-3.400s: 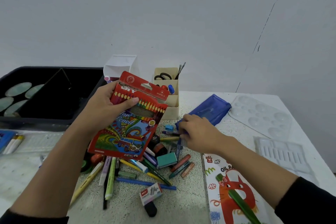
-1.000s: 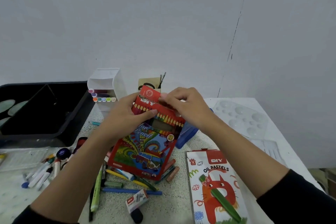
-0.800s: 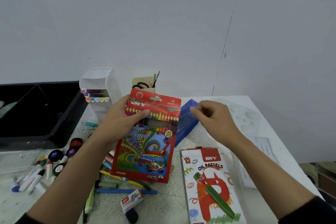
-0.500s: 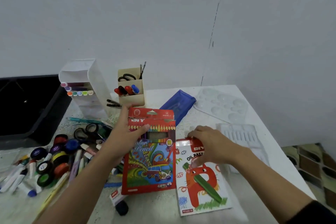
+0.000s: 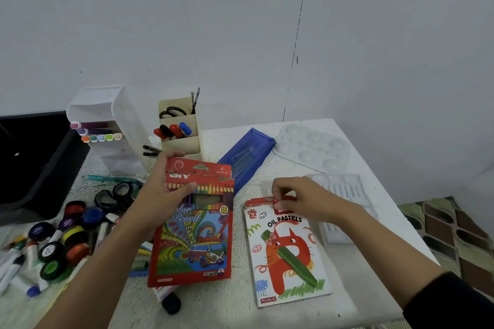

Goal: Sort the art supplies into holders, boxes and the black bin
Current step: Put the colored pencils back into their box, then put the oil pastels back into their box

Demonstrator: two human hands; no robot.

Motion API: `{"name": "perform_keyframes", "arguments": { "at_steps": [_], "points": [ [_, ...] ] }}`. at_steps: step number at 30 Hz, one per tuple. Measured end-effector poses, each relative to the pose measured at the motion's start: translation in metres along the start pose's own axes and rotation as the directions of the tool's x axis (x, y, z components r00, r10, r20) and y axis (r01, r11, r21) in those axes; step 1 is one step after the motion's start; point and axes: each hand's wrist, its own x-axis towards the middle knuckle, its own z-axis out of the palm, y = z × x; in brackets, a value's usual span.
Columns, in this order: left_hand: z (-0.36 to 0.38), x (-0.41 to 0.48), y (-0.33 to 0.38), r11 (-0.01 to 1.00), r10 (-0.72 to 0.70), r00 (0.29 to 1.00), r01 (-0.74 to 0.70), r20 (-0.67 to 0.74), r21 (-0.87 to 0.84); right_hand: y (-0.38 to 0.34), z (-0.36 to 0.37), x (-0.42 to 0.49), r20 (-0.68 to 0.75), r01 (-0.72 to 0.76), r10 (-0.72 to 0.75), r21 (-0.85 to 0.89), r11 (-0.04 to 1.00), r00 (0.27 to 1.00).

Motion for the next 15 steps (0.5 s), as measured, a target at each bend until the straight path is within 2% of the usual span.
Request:
{"name": "perform_keyframes", "arguments": {
  "at_steps": [4,7,9,12,15],
  "points": [
    [0.002,-0.001,0.002,1.000,-0.003,1.000,0.003,0.012,-0.009,-0.002,-0.018,-0.011,-0.036,0.034,-0.028,0.191,0.981,0.999],
    [0.008,0.000,0.003,1.000,0.005,1.000,-0.004,0.024,-0.027,-0.009,-0.033,-0.024,-0.131,0.056,0.006,0.464,0.884,0.991],
    [0.017,0.002,0.005,0.995,-0.007,0.998,0.013,0.061,-0.095,-0.015,-0.037,-0.030,-0.189,0.090,0.024,0.573,0.814,0.982],
    [0.039,0.007,0.004,0.980,-0.042,0.993,0.062,0.109,-0.187,-0.021,-0.037,-0.028,-0.245,0.105,0.062,0.611,0.785,0.968],
    [0.071,0.009,-0.003,0.919,-0.122,0.978,0.176,0.172,-0.353,-0.025,-0.028,-0.017,-0.319,0.078,0.123,0.552,0.830,0.940]
  ]
}}
